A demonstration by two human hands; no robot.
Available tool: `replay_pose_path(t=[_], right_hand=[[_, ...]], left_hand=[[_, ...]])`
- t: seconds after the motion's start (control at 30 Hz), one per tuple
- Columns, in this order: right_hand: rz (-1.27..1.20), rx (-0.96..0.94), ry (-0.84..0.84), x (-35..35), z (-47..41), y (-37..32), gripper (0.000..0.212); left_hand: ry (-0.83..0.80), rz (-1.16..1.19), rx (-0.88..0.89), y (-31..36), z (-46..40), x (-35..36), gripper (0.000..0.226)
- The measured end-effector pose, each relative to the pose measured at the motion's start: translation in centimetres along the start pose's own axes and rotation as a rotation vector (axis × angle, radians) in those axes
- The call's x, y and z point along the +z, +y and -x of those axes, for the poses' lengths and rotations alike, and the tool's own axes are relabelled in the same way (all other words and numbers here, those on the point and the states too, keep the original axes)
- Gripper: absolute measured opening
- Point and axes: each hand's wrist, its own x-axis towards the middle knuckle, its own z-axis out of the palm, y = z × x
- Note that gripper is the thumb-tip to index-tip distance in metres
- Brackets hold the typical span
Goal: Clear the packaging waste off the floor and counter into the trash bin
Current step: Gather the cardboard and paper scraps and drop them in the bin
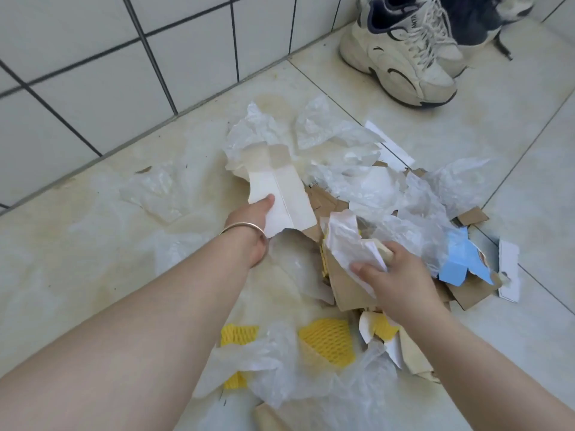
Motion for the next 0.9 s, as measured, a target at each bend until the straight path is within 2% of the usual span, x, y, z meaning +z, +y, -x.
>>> replay_pose_path(t=[0.1,0.17,0.27,0.37,0.47,0.57,0.67,0.77,0.87,0.9], right_hand=[[-0.128,0.012,0.092,-0.7,-0.2,0.1,0.016],[-0.144,-0.001,0.125,-0.9,-0.2,0.3,0.015],[-0.2,0.018,0.167,-1.0,-0.1,0.6,0.014],[-0.25,0.034,0.222,-0.9,0.1,0.8,0.023],[-0.296,0.03,0.274,-1.0,0.2,0.8,0.022],[-0.345,0.013,0.322,-1.7,0.5,0.1,0.014],[-0.403,-0.033,0.327,-3.0,0.9,-1.0,0.019],[-0.419,-0.116,0.285,-4.6,1.2,-2.4,0.022],[-0.395,-0.185,0.231,-5.9,1.3,-3.8,0.018],[-0.388,-0.191,0.219,-6.2,1.2,-4.2,0.015]], left_hand=[[0.018,-0.069,-0.044,-0.4,-0.4,2.3,0.027],[0.047,-0.144,-0.035,-0.9,-0.7,3.2,0.017],[0.117,-0.383,0.075,-1.9,-1.4,4.0,0.017],[0.202,-0.586,0.202,-2.5,-1.1,4.6,0.027],[0.246,-0.556,0.301,-2.3,-0.2,4.8,0.026],[0.272,-0.571,0.57,-1.4,1.1,4.3,0.027],[0.27,-0.535,0.783,0.0,2.9,3.4,0.024],[0.245,-0.499,0.87,1.3,5.0,2.4,0.015],[0.206,-0.403,0.878,2.7,7.1,2.1,0.004],[0.188,-0.375,0.876,3.0,7.7,2.0,0.009]])
